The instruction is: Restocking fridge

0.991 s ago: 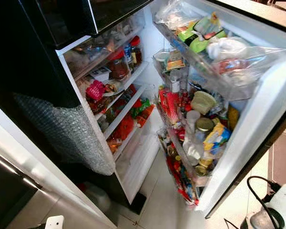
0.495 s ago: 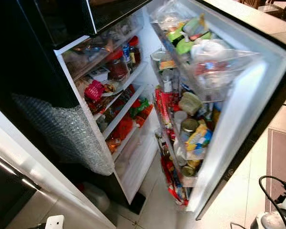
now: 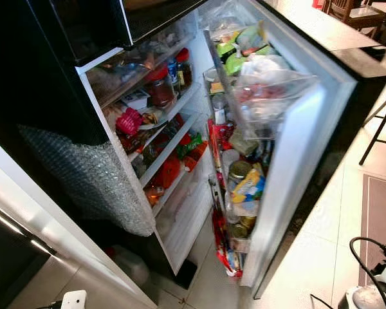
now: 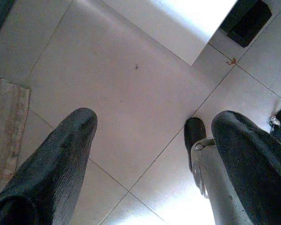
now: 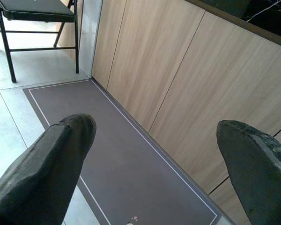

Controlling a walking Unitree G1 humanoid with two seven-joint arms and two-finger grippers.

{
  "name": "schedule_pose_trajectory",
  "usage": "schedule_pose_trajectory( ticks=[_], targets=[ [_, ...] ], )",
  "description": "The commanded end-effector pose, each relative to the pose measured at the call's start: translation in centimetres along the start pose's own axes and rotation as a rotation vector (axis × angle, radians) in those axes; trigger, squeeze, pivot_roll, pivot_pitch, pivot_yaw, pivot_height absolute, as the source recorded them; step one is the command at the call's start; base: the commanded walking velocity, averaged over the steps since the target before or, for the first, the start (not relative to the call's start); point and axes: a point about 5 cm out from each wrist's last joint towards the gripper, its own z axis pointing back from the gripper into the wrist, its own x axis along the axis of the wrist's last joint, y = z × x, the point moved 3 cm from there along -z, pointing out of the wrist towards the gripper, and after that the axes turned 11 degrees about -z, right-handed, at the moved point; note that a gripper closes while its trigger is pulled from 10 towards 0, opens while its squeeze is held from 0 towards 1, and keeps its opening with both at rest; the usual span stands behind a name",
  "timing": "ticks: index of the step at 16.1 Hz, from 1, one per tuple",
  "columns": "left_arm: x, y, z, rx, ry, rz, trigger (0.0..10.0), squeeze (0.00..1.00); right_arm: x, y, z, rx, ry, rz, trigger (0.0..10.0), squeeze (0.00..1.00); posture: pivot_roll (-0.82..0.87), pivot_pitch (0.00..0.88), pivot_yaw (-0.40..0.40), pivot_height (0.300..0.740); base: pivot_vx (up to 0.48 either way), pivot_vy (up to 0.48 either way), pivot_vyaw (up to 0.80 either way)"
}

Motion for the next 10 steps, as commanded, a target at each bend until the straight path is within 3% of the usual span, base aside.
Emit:
schedule_pose_trajectory(
  ticks=[1, 2, 6, 10],
  targets=[
    [-0.4, 0.2, 0.1, 0.002, 0.010, -0.017, 10.0, 0.00, -0.2, -0.1, 0.1, -0.010, 0.014, -0.007, 10.0, 0.00, -0.15, 0.000, 0.079, 0.740, 0.000, 0.000, 0.00],
    [0.1, 0.3, 0.0, -0.001, 0.000, -0.013, 10.0, 0.00, 3.1, 1.7, -2.7, 0.173, -0.023, 0.052, 10.0, 0.00, -0.16, 0.000, 0.095, 0.740, 0.000, 0.000, 0.00],
    [0.2, 0.3, 0.0, -0.001, -0.004, -0.014, 10.0, 0.00, 3.6, 0.6, -3.6, 0.142, -0.036, 0.079, 10.0, 0.00, -0.16, 0.000, 0.095, 0.740, 0.000, 0.000, 0.00],
    [0.3, 0.3, -0.1, -0.005, -0.005, -0.018, 10.0, 0.00, 5.5, 1.7, -4.1, 0.227, -0.081, 0.038, 10.0, 0.00, -0.16, 0.000, 0.098, 0.740, 0.000, 0.000, 0.00]
  ],
)
